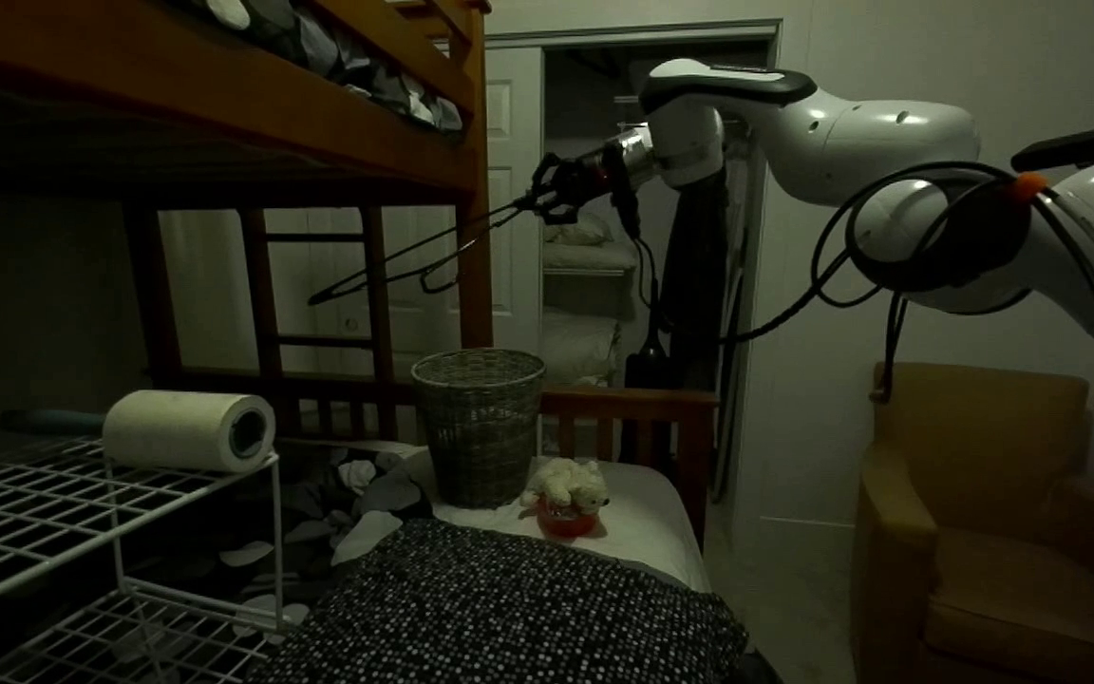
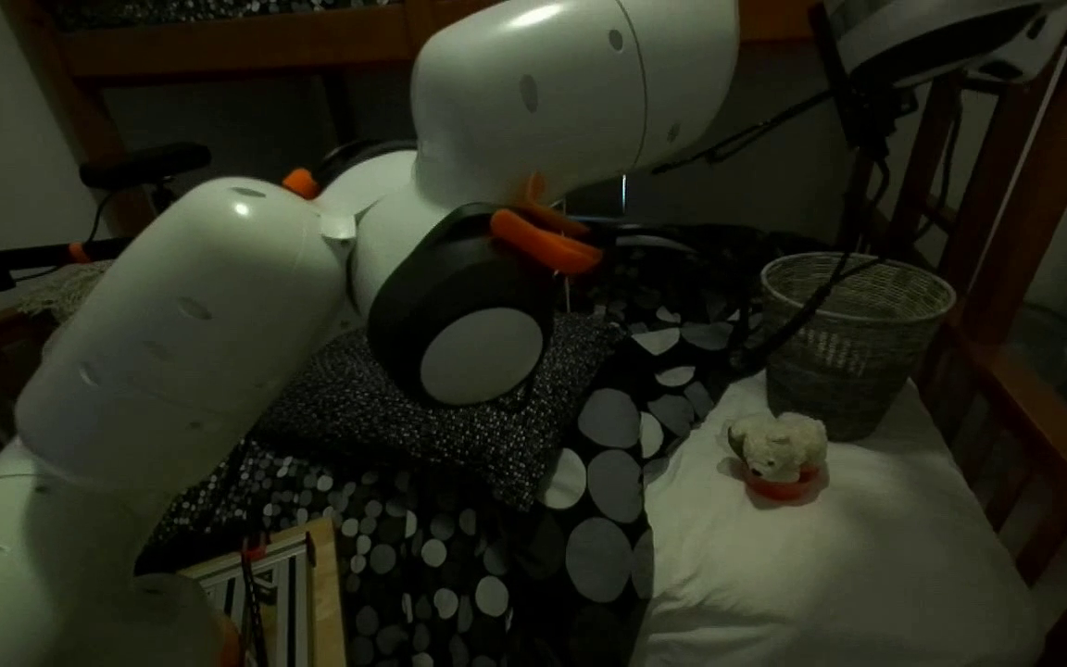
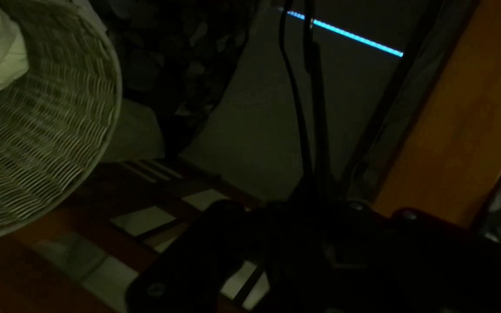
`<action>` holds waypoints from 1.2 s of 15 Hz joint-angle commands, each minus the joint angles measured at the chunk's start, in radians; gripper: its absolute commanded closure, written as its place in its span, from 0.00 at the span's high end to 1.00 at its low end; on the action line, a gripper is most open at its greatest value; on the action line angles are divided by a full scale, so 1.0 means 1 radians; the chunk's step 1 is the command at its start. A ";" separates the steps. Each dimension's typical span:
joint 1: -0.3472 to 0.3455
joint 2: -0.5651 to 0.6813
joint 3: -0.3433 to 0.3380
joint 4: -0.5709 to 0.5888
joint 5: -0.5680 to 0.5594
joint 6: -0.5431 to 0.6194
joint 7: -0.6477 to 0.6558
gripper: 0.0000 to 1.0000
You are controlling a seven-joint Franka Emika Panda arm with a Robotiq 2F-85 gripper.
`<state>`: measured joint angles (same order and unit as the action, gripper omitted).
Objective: Remove the black hanger from the basket and put it on the top wire mesh rack of the white shoe rack
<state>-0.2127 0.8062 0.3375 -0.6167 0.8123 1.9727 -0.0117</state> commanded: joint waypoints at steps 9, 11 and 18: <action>0.045 0.074 0.127 0.016 0.064 -0.112 -0.331 0.02; 0.052 0.096 0.163 0.034 0.093 -0.124 -0.408 0.02; 0.100 0.217 0.297 0.085 0.153 -0.277 -0.555 0.02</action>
<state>-0.1530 0.9425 0.5864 -0.6007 0.9393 1.7737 -0.5435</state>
